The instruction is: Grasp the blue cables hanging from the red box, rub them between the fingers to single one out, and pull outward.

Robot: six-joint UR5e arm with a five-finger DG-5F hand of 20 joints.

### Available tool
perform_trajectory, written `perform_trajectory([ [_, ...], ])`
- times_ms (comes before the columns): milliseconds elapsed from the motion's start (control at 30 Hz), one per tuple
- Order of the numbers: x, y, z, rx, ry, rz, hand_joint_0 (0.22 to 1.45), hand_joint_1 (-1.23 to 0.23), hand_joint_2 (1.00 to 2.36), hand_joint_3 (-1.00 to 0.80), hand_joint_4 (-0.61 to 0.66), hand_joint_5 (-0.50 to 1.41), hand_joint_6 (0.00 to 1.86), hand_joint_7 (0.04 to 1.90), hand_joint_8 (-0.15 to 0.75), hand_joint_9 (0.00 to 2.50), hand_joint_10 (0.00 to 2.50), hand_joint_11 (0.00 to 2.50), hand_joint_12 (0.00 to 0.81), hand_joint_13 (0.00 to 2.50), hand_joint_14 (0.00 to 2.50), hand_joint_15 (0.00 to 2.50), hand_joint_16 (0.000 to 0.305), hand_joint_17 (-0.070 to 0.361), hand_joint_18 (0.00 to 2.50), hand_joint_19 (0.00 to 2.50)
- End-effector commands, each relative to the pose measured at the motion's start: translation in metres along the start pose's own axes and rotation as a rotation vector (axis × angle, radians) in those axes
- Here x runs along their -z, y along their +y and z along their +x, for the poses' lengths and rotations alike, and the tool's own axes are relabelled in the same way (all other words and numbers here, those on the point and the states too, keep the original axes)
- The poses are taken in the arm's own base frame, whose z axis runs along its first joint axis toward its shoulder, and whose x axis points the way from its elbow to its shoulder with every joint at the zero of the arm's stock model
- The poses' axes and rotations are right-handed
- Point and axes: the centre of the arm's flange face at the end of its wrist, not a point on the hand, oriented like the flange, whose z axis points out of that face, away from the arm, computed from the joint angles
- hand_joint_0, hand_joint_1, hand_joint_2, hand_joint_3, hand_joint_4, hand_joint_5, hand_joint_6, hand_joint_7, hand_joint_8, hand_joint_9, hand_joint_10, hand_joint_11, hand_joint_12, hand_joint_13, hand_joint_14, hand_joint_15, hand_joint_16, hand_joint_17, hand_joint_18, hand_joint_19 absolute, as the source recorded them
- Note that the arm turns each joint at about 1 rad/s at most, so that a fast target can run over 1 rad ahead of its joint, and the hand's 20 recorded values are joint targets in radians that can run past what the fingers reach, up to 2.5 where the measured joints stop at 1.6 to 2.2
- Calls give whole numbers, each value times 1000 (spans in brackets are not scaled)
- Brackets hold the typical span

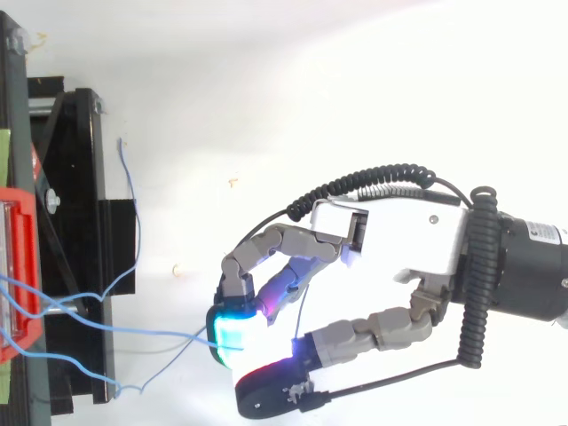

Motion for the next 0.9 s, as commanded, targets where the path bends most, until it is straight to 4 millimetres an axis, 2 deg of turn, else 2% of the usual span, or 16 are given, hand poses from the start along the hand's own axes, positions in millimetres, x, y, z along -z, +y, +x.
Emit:
perform_trajectory([
  [0,0,0,0,0,0,-1,571,-876,1032,9,-66,-64,909,1044,388,991,8,338,381,956,16,548,55,123,920,432],
  [867,0,0,-1,0,-1,0,572,-871,1015,15,-30,-65,908,1079,396,1068,10,450,385,1017,17,632,55,125,975,505],
])
